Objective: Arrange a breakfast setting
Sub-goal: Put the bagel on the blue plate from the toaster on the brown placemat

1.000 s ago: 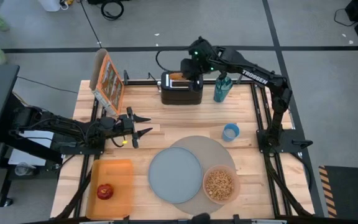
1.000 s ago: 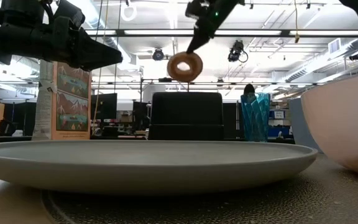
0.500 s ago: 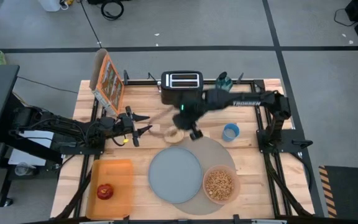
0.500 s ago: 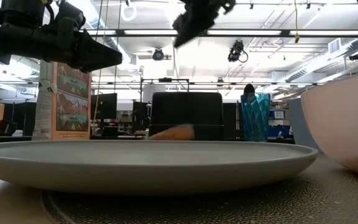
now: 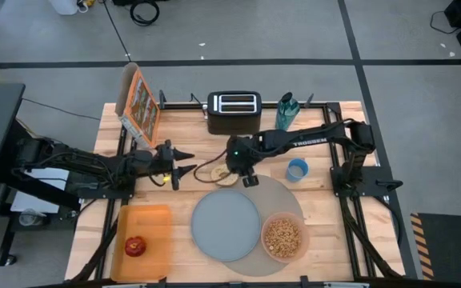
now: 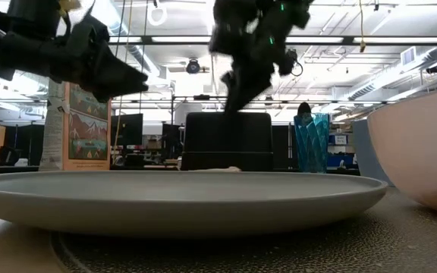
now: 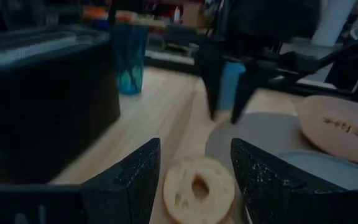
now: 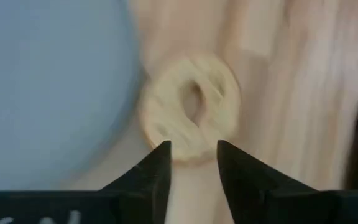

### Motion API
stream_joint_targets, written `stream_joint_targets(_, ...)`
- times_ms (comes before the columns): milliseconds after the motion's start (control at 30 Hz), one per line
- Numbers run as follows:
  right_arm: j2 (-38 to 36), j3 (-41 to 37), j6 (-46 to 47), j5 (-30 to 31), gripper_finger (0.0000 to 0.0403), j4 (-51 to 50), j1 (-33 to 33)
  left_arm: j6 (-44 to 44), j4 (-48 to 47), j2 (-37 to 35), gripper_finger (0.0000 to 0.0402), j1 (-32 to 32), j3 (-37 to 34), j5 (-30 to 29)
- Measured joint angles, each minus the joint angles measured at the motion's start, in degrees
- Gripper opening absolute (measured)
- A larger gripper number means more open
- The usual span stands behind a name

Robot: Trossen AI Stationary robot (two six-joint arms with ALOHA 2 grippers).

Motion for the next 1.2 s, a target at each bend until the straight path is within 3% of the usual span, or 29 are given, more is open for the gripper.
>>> stream_joint_targets(267,0.0,-4.4,0.3,-1.8,0.02,6.8,-0.5,-0.7,-2.4,0.1,0.0203,0.0,0.0,0.3)
stream_joint_targets(533,0.3,-4.4,-1.1,-8.1,0.0206,9.8,0.0,1.8,-0.8,0.1,0.0203,0.1,0.0,0.2)
stream_joint_targets(700,5.6,-4.2,-4.4,-7.7,0.0219,13.5,0.0,1.8,-0.9,0.1,0.0203,0.4,0.0,0.1)
stream_joint_targets(833,9.0,-0.8,-10.9,1.3,0.0223,10.8,1.4,1.8,-1.3,0.1,0.0203,0.4,0.0,0.2)
stream_joint_targets(1033,12.2,4.0,-12.3,-7.5,0.023,5.1,0.4,1.9,-2.3,0.1,0.0203,0.4,0.0,0.2)
stream_joint_targets(1200,14.8,7.2,-17.5,-0.7,0.0277,-1.3,0.3,1.5,-3.7,0.1,0.0203,0.4,0.0,0.2)
